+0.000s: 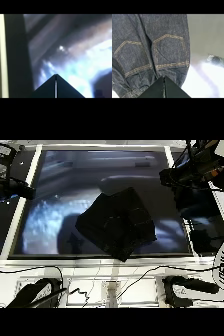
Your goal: Fold the clothes and pants, and hang the long-sleeved shirts on hangers.
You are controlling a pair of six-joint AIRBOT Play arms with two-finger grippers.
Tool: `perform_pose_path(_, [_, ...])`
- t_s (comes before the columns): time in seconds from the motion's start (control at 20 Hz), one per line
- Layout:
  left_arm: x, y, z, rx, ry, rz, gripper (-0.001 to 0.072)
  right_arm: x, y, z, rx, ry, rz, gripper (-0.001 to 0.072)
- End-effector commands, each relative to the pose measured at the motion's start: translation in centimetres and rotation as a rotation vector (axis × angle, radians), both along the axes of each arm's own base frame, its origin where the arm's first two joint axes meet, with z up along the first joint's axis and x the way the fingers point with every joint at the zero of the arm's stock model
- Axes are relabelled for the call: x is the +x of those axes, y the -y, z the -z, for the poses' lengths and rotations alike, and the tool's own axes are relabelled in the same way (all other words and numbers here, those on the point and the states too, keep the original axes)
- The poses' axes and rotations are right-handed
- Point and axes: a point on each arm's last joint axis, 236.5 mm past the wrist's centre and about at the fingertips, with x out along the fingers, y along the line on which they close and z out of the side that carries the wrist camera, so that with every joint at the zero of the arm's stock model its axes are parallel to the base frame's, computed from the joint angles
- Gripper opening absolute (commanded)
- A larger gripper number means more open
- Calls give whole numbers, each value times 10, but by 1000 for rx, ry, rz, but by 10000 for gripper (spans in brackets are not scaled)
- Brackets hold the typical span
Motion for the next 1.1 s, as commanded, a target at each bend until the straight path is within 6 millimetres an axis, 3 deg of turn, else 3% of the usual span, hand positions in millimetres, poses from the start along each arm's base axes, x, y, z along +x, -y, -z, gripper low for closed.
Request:
perform_pose_path(0.0, [0,0,-1,0,1,-1,21,0,0,0,0,-1,-1,40])
perform_pose_path(0.65, [0,-1,-1,0,2,-1,21,1,-1,0,1,2,-1,40])
perform_pose_path(0.9, [0,1,0,-10,2,1,21,24,-7,-14,36,113,9,40])
perform_pose_path(1.05, [1,35,-2,-184,11,46,20,28,-6,-16,27,136,1,40])
